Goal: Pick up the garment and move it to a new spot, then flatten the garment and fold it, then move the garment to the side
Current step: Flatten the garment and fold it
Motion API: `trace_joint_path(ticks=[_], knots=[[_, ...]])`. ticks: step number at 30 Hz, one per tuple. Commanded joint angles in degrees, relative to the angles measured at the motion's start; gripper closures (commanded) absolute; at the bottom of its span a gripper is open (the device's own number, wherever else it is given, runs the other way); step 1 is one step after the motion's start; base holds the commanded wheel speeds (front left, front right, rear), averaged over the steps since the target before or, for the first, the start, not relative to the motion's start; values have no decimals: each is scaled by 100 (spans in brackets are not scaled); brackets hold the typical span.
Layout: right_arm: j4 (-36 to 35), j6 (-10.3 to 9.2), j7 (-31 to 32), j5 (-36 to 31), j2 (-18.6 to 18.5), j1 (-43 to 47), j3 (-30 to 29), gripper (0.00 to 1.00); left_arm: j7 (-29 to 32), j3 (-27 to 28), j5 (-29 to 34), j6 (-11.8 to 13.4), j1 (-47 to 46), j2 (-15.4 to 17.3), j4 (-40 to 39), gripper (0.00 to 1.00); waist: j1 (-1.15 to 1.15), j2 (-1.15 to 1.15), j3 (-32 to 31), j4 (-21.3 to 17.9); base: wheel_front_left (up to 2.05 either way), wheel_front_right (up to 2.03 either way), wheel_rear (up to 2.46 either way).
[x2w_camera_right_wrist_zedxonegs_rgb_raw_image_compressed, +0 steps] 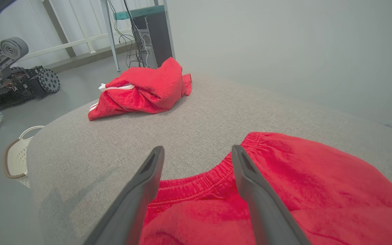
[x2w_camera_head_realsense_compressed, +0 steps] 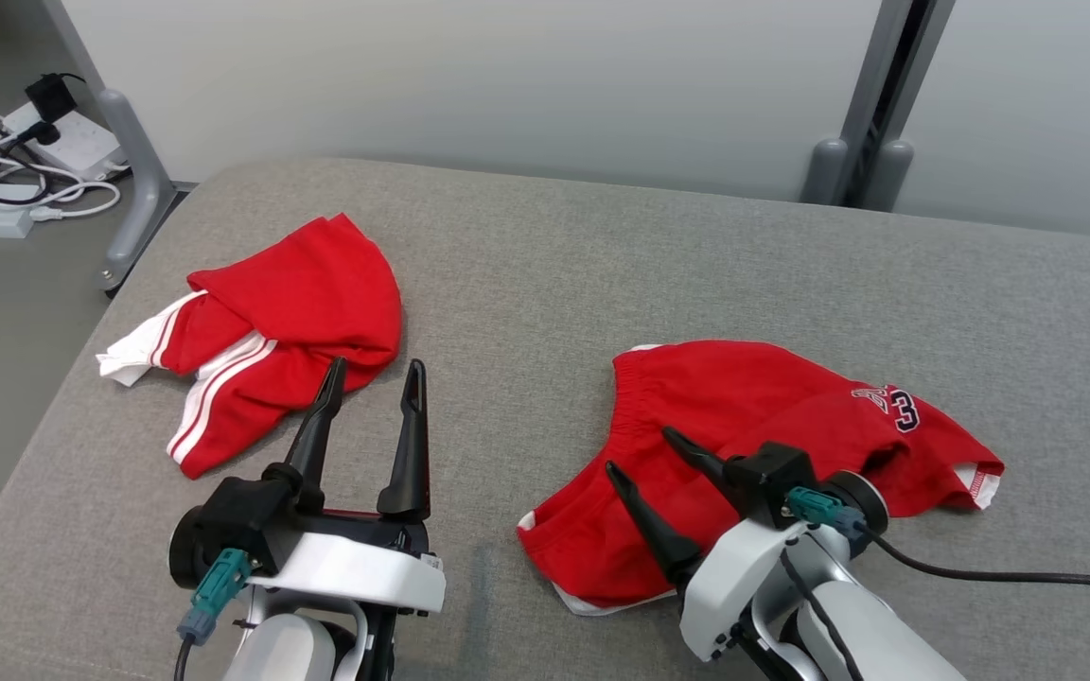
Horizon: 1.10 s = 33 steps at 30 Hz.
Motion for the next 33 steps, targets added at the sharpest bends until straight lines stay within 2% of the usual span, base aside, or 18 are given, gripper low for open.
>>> trace_joint_path(ticks=[1,7,16,20,24,28,33], knots=[[6,-1,-84,-19,-43,59,-139,0,-14,24,-41,22,34,16,-25,0,0,0,-27,-103,0,0,0],[-341,-1,-265,-244,-42,368,-894,0,-13,24,-115,38,89,17,-70,0,0,0,-163,-458,0,0,0],[-1676,-1,-223,-747,-66,1245,-2427,0,-13,-34,-120,66,202,19,-105,0,0,0,-348,-1032,0,0,0],[-2049,-1,-65,-820,-40,1665,-2986,0,-14,-62,-119,63,237,18,-95,0,0,0,-379,-1184,0,0,0],[-2183,-1,19,-730,-33,1949,-3223,0,-14,-115,-104,47,273,19,-77,0,0,0,-390,-1246,0,0,0],[-2139,-1,9,-603,-31,2016,-3164,0,-14,-133,-104,39,295,18,-81,0,0,0,-389,-1256,0,0,0],[-1682,-1,51,-593,-38,1881,-3285,0,-14,-244,-87,-14,223,18,-61,0,0,0,-292,-1157,0,0,0]])
